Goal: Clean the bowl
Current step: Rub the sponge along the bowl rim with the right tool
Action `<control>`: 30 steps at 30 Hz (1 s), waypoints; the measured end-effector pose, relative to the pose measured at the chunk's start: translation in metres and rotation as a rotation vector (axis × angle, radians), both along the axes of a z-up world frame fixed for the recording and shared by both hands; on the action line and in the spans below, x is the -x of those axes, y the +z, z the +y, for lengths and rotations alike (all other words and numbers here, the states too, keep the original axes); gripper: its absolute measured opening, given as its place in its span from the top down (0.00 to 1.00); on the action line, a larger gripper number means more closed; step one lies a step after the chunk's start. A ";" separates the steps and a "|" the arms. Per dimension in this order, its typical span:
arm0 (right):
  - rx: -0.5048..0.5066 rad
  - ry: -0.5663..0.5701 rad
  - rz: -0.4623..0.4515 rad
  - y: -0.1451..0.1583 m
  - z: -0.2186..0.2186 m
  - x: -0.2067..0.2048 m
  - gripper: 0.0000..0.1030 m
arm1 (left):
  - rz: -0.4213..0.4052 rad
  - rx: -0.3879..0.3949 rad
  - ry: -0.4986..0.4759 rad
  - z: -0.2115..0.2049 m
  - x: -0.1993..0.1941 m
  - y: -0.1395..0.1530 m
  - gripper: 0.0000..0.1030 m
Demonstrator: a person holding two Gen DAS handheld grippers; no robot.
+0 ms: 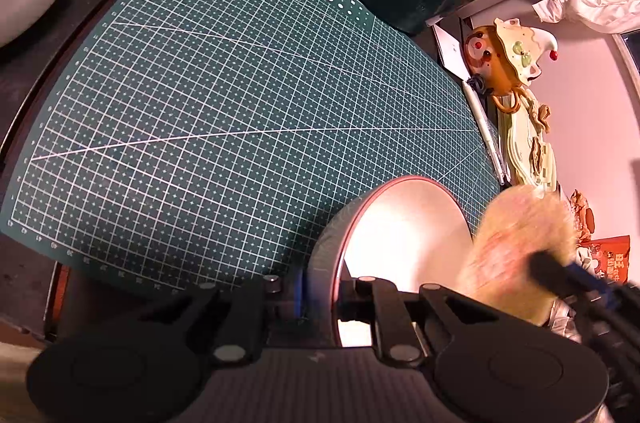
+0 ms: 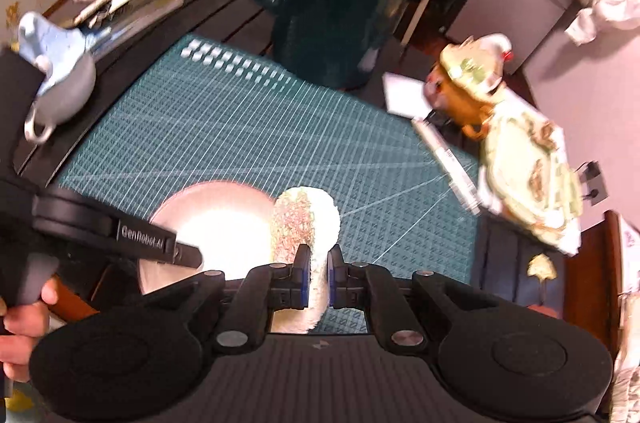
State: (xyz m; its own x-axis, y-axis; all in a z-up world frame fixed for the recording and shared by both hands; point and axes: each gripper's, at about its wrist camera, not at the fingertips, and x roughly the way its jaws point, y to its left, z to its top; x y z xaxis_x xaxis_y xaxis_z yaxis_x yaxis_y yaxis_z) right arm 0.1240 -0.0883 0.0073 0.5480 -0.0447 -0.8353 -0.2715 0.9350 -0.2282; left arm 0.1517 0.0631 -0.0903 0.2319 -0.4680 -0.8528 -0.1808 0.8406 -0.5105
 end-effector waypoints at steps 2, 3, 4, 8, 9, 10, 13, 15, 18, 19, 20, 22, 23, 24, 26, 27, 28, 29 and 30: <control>-0.029 -0.006 -0.013 0.006 0.000 0.001 0.93 | 0.002 0.001 0.003 -0.002 0.000 0.002 0.87; -0.061 -0.011 -0.023 0.010 0.000 0.002 0.93 | 0.003 0.002 0.006 -0.004 0.000 0.005 0.87; -0.070 -0.010 -0.022 0.010 0.000 0.001 0.93 | 0.003 0.002 0.006 -0.005 0.000 0.005 0.87; -0.187 0.010 0.031 0.004 0.006 0.001 0.93 | 0.003 0.005 0.006 -0.009 -0.001 0.009 0.87; -0.199 0.013 0.045 0.000 0.009 0.001 0.93 | 0.003 0.006 0.006 -0.009 -0.001 0.010 0.87; -0.196 0.016 0.067 -0.009 0.014 0.000 0.93 | 0.003 0.008 0.007 -0.009 -0.001 0.010 0.87; -0.182 0.017 0.123 -0.032 0.024 -0.003 0.93 | 0.000 0.008 0.000 -0.005 0.002 0.015 0.87; -0.153 0.014 0.127 -0.041 0.027 -0.002 0.93 | 0.000 0.009 0.001 -0.005 0.003 0.017 0.87; -0.095 0.014 0.119 -0.048 0.028 -0.002 0.93 | -0.001 0.011 0.000 -0.006 0.004 0.021 0.87; -0.079 0.012 0.122 -0.049 0.026 -0.003 0.93 | -0.002 0.011 0.000 -0.005 0.004 0.021 0.87; -0.065 0.008 0.124 -0.048 0.023 -0.004 0.93 | -0.002 0.011 0.000 -0.005 0.003 0.022 0.87; -0.031 0.005 0.097 -0.041 0.017 -0.002 0.93 | -0.001 0.010 0.000 -0.006 0.003 0.024 0.87; -0.029 0.003 0.090 -0.038 0.015 -0.002 0.93 | -0.002 0.009 -0.001 -0.006 0.003 0.024 0.87; -0.028 0.001 0.084 -0.035 0.012 -0.001 0.93 | -0.002 0.008 -0.001 -0.006 0.003 0.025 0.87; -0.033 -0.007 0.068 -0.027 0.006 0.000 0.93 | -0.003 0.005 -0.001 -0.006 0.003 0.024 0.87; -0.047 -0.015 0.054 -0.020 0.001 0.002 0.93 | -0.003 0.004 -0.002 -0.006 0.003 0.025 0.87; -0.052 -0.020 0.041 -0.014 -0.002 0.002 0.93 | -0.004 0.002 -0.002 -0.006 0.003 0.024 0.87; -0.054 -0.022 0.033 -0.011 -0.003 0.003 0.93 | -0.004 0.001 -0.002 -0.006 0.004 0.024 0.87; -0.056 -0.025 0.025 -0.007 -0.005 0.004 0.93 | -0.003 0.001 -0.002 -0.006 0.004 0.025 0.87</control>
